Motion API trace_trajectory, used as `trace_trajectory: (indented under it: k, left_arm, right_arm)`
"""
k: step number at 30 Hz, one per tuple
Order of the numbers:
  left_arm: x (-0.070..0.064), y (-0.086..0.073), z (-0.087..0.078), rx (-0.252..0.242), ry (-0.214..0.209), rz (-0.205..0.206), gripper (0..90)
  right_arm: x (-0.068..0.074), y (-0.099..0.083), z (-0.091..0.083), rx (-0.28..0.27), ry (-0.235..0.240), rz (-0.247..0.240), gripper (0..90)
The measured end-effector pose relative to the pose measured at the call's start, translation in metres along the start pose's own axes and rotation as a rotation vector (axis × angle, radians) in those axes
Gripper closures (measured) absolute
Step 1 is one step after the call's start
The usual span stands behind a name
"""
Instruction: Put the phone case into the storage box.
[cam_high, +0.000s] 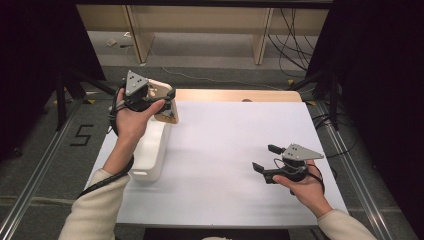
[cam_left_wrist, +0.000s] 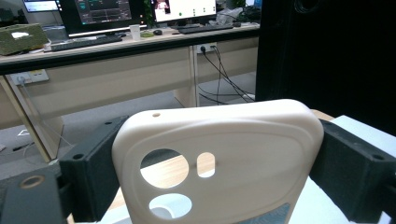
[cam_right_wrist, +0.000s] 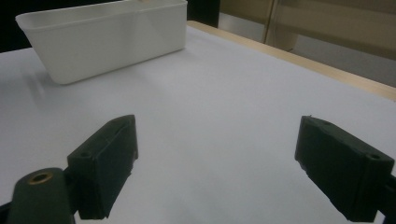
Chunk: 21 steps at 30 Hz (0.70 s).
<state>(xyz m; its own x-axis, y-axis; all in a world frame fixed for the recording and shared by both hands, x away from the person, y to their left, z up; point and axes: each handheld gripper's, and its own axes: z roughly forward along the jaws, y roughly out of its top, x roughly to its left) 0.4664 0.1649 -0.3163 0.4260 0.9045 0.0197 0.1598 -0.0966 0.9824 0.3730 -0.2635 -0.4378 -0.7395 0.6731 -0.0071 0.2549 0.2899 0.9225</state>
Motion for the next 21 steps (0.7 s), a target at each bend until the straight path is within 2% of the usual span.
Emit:
trace_trajectory:
  k: [21]
  left_arm:
    - [0.014,0.000,-0.003,-0.002,0.025,-0.006,11.0]
  right_arm:
    - [0.000,0.000,0.000,-0.003,-0.002,0.003,14.6]
